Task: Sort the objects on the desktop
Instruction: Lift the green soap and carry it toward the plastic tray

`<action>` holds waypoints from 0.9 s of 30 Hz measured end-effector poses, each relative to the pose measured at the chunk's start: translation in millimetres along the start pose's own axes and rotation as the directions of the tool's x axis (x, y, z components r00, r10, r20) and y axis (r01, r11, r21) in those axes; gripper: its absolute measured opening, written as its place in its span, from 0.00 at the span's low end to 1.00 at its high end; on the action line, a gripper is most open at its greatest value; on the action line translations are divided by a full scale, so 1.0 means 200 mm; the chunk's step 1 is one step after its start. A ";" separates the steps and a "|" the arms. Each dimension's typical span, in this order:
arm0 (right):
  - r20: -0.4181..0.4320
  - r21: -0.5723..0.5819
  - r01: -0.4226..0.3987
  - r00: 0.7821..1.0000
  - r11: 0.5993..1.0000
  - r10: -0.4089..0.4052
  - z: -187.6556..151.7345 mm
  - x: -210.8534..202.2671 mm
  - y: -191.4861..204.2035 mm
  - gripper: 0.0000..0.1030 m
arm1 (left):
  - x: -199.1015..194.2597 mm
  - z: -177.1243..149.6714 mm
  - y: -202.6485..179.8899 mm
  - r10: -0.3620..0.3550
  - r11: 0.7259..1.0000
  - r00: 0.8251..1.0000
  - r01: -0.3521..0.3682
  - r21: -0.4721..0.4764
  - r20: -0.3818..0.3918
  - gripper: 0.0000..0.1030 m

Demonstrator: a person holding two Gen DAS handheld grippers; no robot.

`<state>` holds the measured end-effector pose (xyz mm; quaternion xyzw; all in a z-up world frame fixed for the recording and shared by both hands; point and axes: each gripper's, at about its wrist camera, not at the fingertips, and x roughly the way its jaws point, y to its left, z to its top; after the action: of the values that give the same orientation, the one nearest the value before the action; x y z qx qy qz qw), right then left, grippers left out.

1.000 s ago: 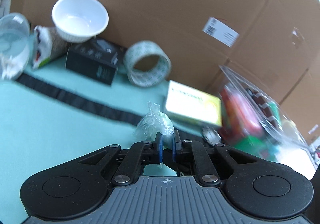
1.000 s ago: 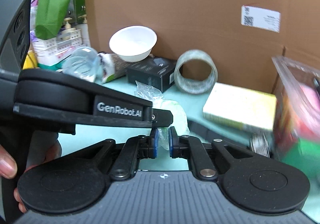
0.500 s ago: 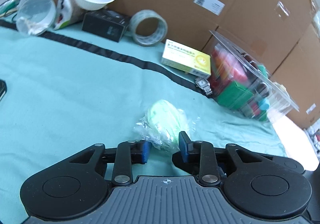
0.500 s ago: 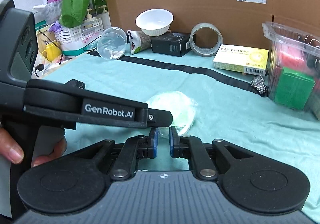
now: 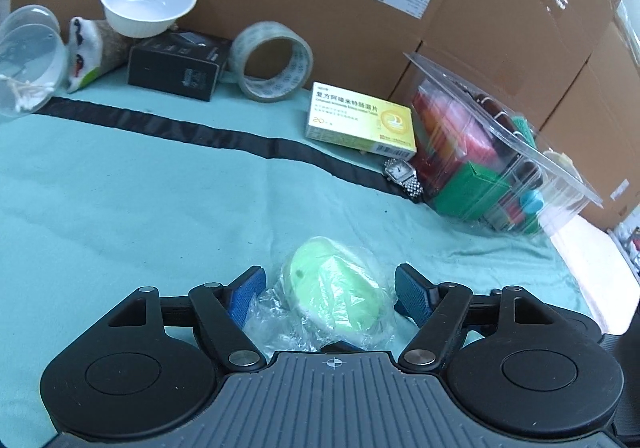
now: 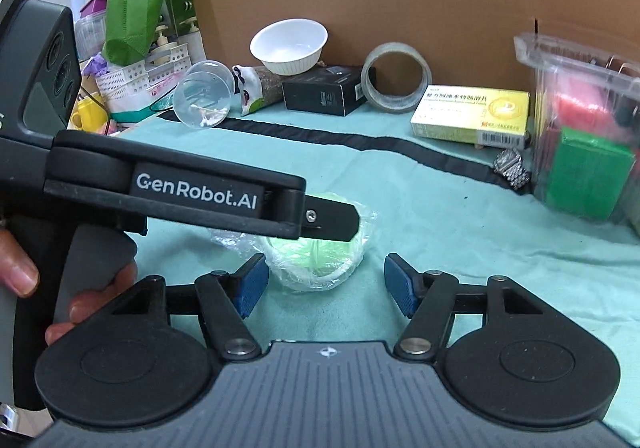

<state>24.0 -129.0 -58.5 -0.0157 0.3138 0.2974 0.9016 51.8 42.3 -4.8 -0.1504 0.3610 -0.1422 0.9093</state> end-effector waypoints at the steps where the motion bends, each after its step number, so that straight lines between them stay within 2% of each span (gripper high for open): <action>1: -0.001 0.007 -0.005 1.000 1.000 0.005 0.00 0.01 0.00 0.68 | 0.01 0.00 0.00 -0.005 1.000 1.000 0.005 0.003 -0.005 0.79; 5: -0.006 0.007 -0.024 1.000 1.000 0.024 0.01 0.03 0.00 0.75 | 0.03 0.01 -0.02 0.002 1.000 1.000 -0.002 0.013 -0.014 0.74; 9: -0.010 0.002 -0.023 1.000 1.000 0.023 0.03 0.05 0.01 0.75 | 0.05 0.02 -0.04 0.003 0.999 1.000 -0.002 0.038 -0.029 0.60; 11: -0.008 0.011 -0.024 1.000 1.000 0.024 0.03 0.06 0.00 0.72 | 0.05 0.02 -0.05 0.006 0.999 1.000 -0.004 0.050 -0.030 0.60; 12: -0.007 0.012 -0.017 1.000 1.000 0.017 0.03 0.06 0.00 0.64 | 0.05 0.02 -0.05 0.009 0.999 1.000 -0.007 0.054 -0.028 0.62; 13: -0.006 0.012 -0.009 1.000 1.000 0.009 0.03 0.06 0.00 0.62 | 0.05 0.01 -0.05 0.014 0.998 1.000 -0.013 0.056 -0.026 0.63; 16: -0.003 0.025 -0.017 1.000 1.000 0.017 0.03 0.05 -0.01 0.62 | 0.05 0.01 -0.06 0.020 0.997 0.999 -0.018 0.080 -0.027 0.60; 18: 0.000 0.031 -0.010 1.000 0.999 0.010 0.03 0.04 -0.01 0.62 | 0.05 0.01 -0.07 0.039 0.995 0.999 -0.037 0.089 -0.020 0.49; 19: 0.002 0.036 -0.008 1.000 0.999 0.008 0.02 0.03 -0.01 0.62 | 0.05 0.01 -0.08 0.041 0.995 0.999 -0.039 0.090 -0.016 0.47; 21: 0.008 0.051 -0.009 1.000 0.999 0.008 0.02 0.01 -0.02 0.61 | 0.03 0.01 -0.09 0.040 0.996 0.999 -0.039 0.083 -0.013 0.37; 27: 0.079 0.046 0.021 0.997 0.999 -0.025 0.05 -0.15 -0.03 0.61 | -0.06 0.03 -0.21 0.008 0.993 0.998 -0.015 0.117 0.055 0.33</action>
<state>13.9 -146.7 -33.9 0.0127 0.2839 0.2803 0.9169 41.0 9.5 22.7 -0.0984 0.3281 -0.1538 0.9268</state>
